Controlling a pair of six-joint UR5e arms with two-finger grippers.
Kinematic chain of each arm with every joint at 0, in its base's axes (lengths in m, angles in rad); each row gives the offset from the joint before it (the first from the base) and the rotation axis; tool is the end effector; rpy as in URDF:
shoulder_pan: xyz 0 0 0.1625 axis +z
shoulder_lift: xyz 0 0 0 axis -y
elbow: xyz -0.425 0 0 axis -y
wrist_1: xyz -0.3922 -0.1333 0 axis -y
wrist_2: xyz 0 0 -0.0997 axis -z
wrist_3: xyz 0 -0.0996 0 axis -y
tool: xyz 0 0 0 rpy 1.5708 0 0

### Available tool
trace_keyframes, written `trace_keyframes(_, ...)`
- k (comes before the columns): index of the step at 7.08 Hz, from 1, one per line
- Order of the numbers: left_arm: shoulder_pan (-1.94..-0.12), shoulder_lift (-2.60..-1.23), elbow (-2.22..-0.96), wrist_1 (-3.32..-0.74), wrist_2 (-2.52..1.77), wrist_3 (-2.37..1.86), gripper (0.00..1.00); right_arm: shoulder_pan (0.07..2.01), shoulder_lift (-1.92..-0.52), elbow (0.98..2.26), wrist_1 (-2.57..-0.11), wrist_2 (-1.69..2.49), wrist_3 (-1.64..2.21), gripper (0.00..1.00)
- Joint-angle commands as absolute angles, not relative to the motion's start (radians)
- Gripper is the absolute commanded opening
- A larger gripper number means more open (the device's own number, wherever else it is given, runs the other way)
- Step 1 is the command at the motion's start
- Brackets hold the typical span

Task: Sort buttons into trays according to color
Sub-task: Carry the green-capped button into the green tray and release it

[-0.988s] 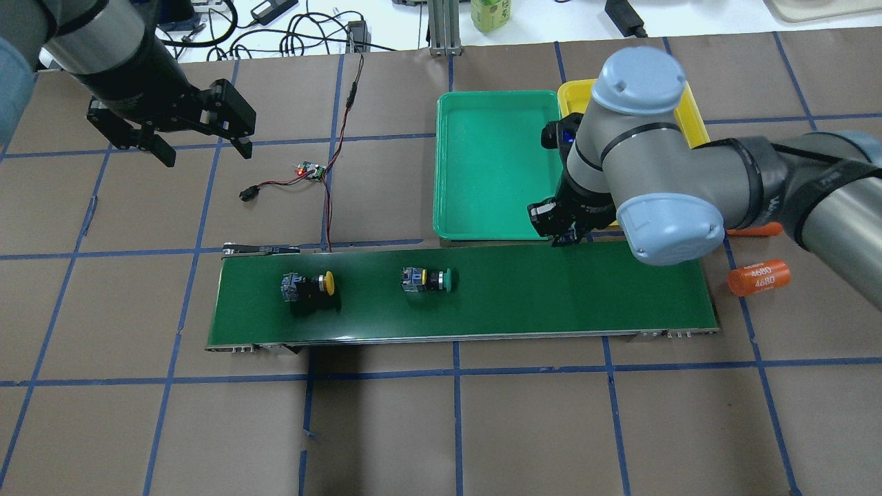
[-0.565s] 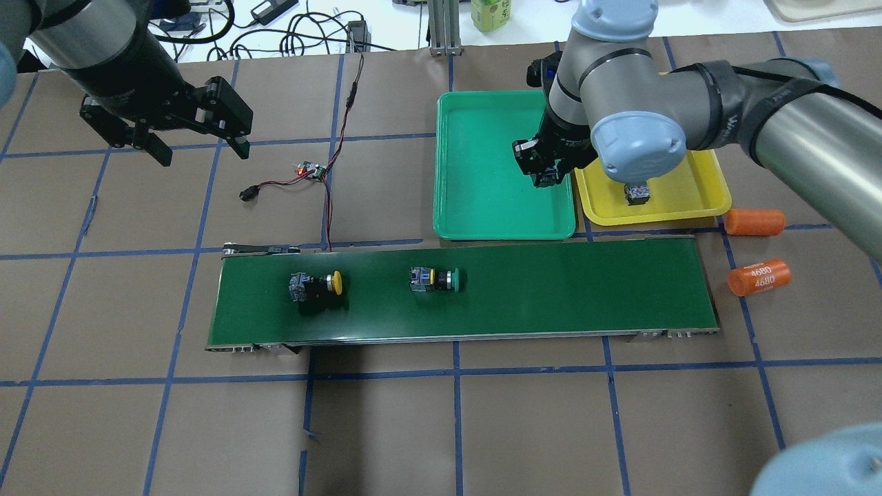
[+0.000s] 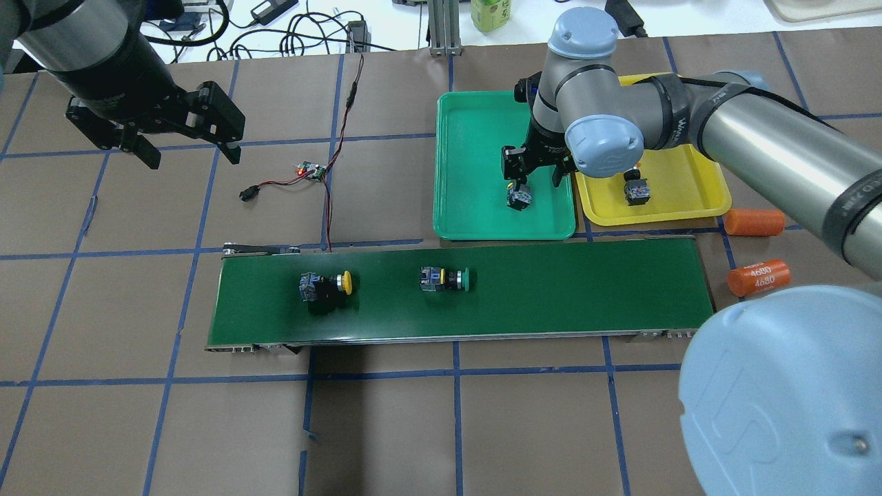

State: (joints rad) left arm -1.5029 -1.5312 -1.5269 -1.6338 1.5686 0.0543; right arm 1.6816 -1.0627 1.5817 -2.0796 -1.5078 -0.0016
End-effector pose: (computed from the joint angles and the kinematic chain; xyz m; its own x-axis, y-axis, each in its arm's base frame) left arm -0.1009 -0.4837 0.5223 -0.9999 -0.0136 0.0011 -0.0136 0.9997 -0.0206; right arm 0.2101 -0.6266 0.2389 -0.9918 -0.1113 -0.0630 -0.1122 0.9936 0.0101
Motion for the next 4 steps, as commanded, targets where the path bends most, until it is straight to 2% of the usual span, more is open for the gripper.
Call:
trace_keyframes(1,-1.502,-1.534,-1.513,-1.667,1.566,0.051,1.0,1.675,-1.147,1.588,-2.016,-1.52,0.008,1.0)
trace_keyframes(4,-1.502,-1.536,-1.512,-1.666,1.562,0.051,1.0,1.618,-1.294,1.589,-1.806,-1.508,0.289,1.0)
